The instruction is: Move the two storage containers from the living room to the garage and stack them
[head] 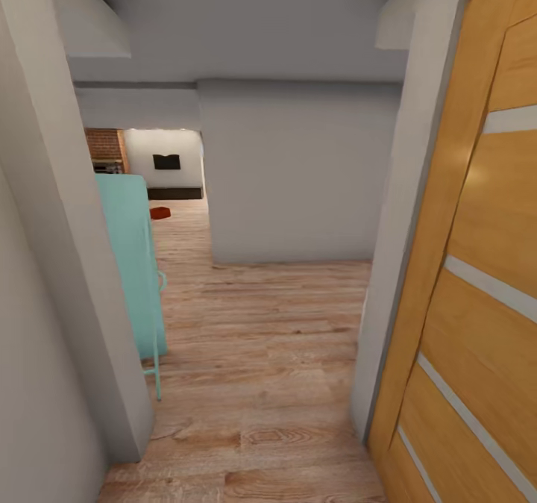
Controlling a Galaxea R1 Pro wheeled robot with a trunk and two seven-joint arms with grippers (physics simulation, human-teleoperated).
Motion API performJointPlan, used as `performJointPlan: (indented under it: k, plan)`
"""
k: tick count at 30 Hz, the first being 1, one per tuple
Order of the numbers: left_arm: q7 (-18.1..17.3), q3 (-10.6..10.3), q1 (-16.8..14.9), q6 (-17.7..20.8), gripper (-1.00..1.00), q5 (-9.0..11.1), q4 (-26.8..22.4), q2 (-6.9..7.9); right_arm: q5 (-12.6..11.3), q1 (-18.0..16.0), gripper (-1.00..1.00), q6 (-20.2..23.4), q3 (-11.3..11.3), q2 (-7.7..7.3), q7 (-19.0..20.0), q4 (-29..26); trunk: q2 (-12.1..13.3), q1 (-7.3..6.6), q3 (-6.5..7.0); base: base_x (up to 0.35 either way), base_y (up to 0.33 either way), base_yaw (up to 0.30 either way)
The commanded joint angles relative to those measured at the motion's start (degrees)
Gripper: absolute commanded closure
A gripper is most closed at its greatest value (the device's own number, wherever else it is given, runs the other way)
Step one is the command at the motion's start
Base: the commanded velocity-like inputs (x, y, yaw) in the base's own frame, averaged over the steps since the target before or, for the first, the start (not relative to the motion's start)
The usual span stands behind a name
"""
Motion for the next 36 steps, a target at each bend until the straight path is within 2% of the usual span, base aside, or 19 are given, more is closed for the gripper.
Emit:
performJointPlan:
  k: [1, 11, 15, 17, 18, 20, 21, 23, 25, 28, 32, 33, 34, 36]
  plan:
    - [-0.02, -0.07, -0.08, -0.32, -1.00, 0.31, 0.23, -0.02, -0.09, 0.06, -1.00, -0.03, 0.31, -0.02, -0.14, -0.11, -0.02, 0.05, 0.00, 0.328, -0.073, 0.221]
    - [-0.09, -0.07, -0.08, -0.39, -1.00, 0.31, 0.23, -0.02, -0.09, 0.06, -1.00, -0.08, 0.31, 0.01, -0.10, -0.44, -0.02, 0.05, 0.00, 0.328, -0.053, 0.055]
    - [-0.12, -0.07, -0.08, -0.44, -1.00, 0.31, 0.25, 0.18, -0.07, 0.06, -1.00, 0.40, 0.31, -0.03, -0.43, -5.31, -0.02, 0.05, 0.00, 0.278, -0.003, 0.001]
    - [-0.23, -0.07, -0.05, -0.66, -1.00, 0.31, 0.29, 0.39, -0.02, 0.03, -1.00, 1.49, 0.31, -0.03, -0.58, -9.41, -0.02, 0.05, 0.00, 0.160, -0.001, 0.000]
    - [-0.25, -0.07, -0.03, -0.74, -1.00, 0.31, 0.30, 0.43, 0.00, -0.08, -1.00, 3.00, 0.31, -0.03, -0.62, -11.33, -0.02, 0.05, 0.00, 0.080, 0.000, 0.000]
    - [-0.28, -0.07, 0.14, -1.00, -1.00, 0.36, 0.32, 0.57, 0.12, -0.22, -1.00, 10.23, 0.31, -0.04, -0.71, -16.99, -0.02, 0.05, 0.00, 0.033, 0.000, 0.000]
    - [-0.24, -0.07, 0.44, -1.15, -1.00, 0.38, 0.32, 0.67, 0.22, -0.28, -1.00, 15.42, 0.31, -0.04, -0.74, -20.70, -0.02, 0.05, 0.00, 0.013, 0.000, 0.000]
    - [-0.20, -0.05, 0.75, -1.79, -1.00, 0.39, 0.31, 0.73, 0.45, -0.31, -1.00, 20.89, 0.32, -0.07, -0.76, -25.22, -0.02, 0.05, 0.00, 0.007, 0.000, 0.000]
    - [-0.04, -0.06, 1.17, -3.37, -1.00, 0.39, 0.31, 0.70, 1.18, -0.33, -1.00, 23.93, 0.31, -0.06, -0.80, -29.28, -0.02, 0.05, 0.00, 0.003, 0.000, 0.000]
    - [0.08, -0.07, 1.75, -4.96, -1.00, 0.40, 0.30, 0.70, 2.50, -0.39, -1.00, 26.09, 0.31, -0.05, -0.86, -33.34, -0.02, 0.05, 0.00, 0.001, 0.000, 0.000]
    - [0.21, -0.07, 2.26, -6.09, -1.00, 0.38, 0.31, 0.49, 3.99, -0.72, -1.00, 33.14, 0.31, -0.04, -1.30, -40.20, -0.02, 0.05, 0.00, 0.000, 0.000, 0.000]
    - [0.22, -0.07, 2.34, -6.34, -1.00, 0.36, 0.32, 0.42, 4.17, -1.54, -1.00, 36.11, 0.31, -0.04, -1.46, -41.77, -0.02, 0.05, 0.00, 0.000, 0.000, 0.000]
    - [0.27, -0.07, 2.45, -7.77, -1.00, 0.33, 0.31, 0.28, 4.16, -4.47, -1.00, 41.84, 0.31, -0.04, -1.60, -43.48, -0.02, 0.05, 0.00, 0.000, 0.000, 0.000]
    - [0.38, -0.07, 2.63, -9.25, -1.00, 0.32, 0.32, 0.22, 3.99, -6.38, -1.00, 44.41, 0.31, -0.04, -1.62, -43.88, -0.02, 0.05, 0.00, 0.000, 0.000, 0.000]
